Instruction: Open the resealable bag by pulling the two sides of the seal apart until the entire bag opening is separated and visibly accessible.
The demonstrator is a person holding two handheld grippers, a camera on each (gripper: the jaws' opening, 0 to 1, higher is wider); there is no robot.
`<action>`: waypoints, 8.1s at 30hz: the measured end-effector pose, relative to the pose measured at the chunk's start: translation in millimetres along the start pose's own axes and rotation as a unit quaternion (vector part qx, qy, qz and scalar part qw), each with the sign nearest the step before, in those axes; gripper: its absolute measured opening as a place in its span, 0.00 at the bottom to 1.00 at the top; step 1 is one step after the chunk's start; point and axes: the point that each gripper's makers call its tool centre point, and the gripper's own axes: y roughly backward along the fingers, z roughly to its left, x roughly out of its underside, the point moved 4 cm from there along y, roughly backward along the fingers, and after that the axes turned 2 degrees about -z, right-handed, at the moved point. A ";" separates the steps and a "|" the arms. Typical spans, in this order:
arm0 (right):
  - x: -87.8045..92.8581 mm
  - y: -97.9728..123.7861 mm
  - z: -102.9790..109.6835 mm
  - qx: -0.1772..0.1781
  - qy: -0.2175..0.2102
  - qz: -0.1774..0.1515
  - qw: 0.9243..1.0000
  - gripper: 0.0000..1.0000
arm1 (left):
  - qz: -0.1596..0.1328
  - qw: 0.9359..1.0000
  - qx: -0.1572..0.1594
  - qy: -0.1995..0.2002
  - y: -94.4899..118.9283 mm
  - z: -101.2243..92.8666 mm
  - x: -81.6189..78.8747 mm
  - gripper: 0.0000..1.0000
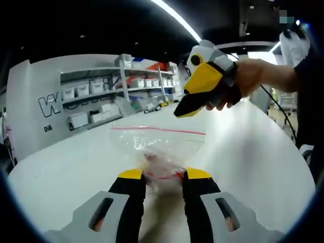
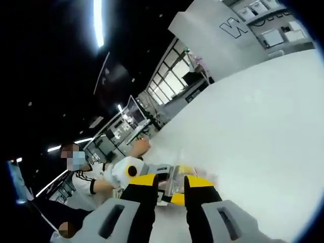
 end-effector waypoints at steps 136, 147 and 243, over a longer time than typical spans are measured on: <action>15.9 -27.7 -5.9 -0.054 -0.112 0.020 0.992 0.00 | 0.002 0.997 0.017 -0.079 -2.2 -15.2 -7.0 0.27; 19.0 -28.4 -7.5 -0.064 -0.163 0.002 0.985 0.00 | 0.001 0.997 0.019 -0.079 -2.3 -16.6 -6.9 0.27; 16.9 -8.8 -14.4 -0.066 -0.170 -0.054 0.982 0.00 | -0.007 0.999 -0.021 0.035 57.3 -39.3 -42.5 0.40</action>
